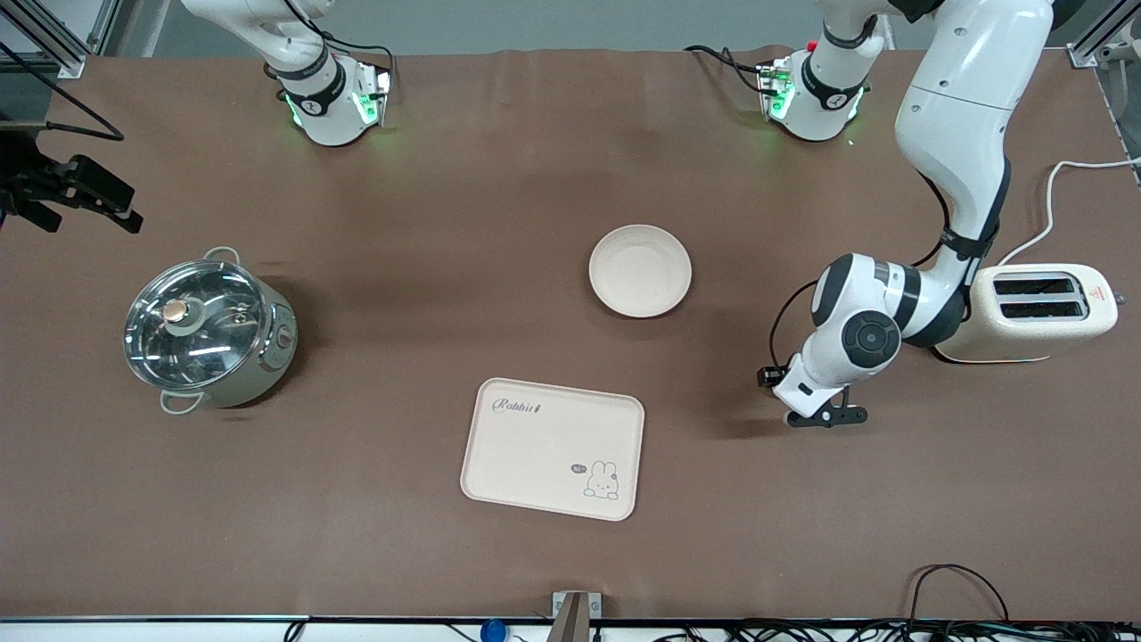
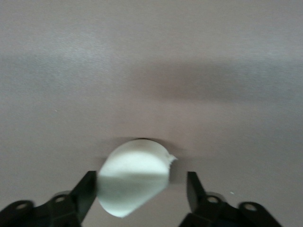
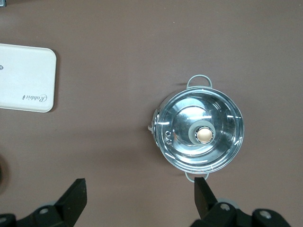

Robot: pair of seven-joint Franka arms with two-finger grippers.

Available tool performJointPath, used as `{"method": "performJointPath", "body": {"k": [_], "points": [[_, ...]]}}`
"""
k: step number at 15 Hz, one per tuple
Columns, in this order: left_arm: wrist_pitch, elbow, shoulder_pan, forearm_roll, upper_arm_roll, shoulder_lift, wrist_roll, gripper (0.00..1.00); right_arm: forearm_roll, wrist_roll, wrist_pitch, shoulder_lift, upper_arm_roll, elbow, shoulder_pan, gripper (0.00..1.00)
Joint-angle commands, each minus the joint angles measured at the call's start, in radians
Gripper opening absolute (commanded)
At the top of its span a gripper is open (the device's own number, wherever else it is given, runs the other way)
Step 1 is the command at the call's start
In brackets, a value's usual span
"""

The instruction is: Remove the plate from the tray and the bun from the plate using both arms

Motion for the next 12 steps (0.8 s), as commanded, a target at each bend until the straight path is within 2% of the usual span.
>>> {"method": "performJointPath", "body": {"k": [1,6,10,12], "points": [[-0.056,-0.010,0.001,-0.013,-0.034,-0.069,-0.045,1.00,-0.015,-0.002,-0.001,-0.005,0.014,0.001,-0.013,1.00],[-0.285,0.042,-0.003,-0.012,-0.071,-0.261,-0.050,1.00,-0.017,-0.008,0.008,-0.005,0.014,-0.002,-0.013,1.00],[-0.554,0.243,0.006,0.000,-0.062,-0.350,-0.004,1.00,-0.046,-0.006,0.005,-0.005,0.017,-0.006,-0.011,1.00],[-0.569,0.288,0.004,-0.001,-0.070,-0.382,-0.018,1.00,-0.041,-0.002,0.000,-0.005,0.019,-0.007,-0.010,1.00]]}}
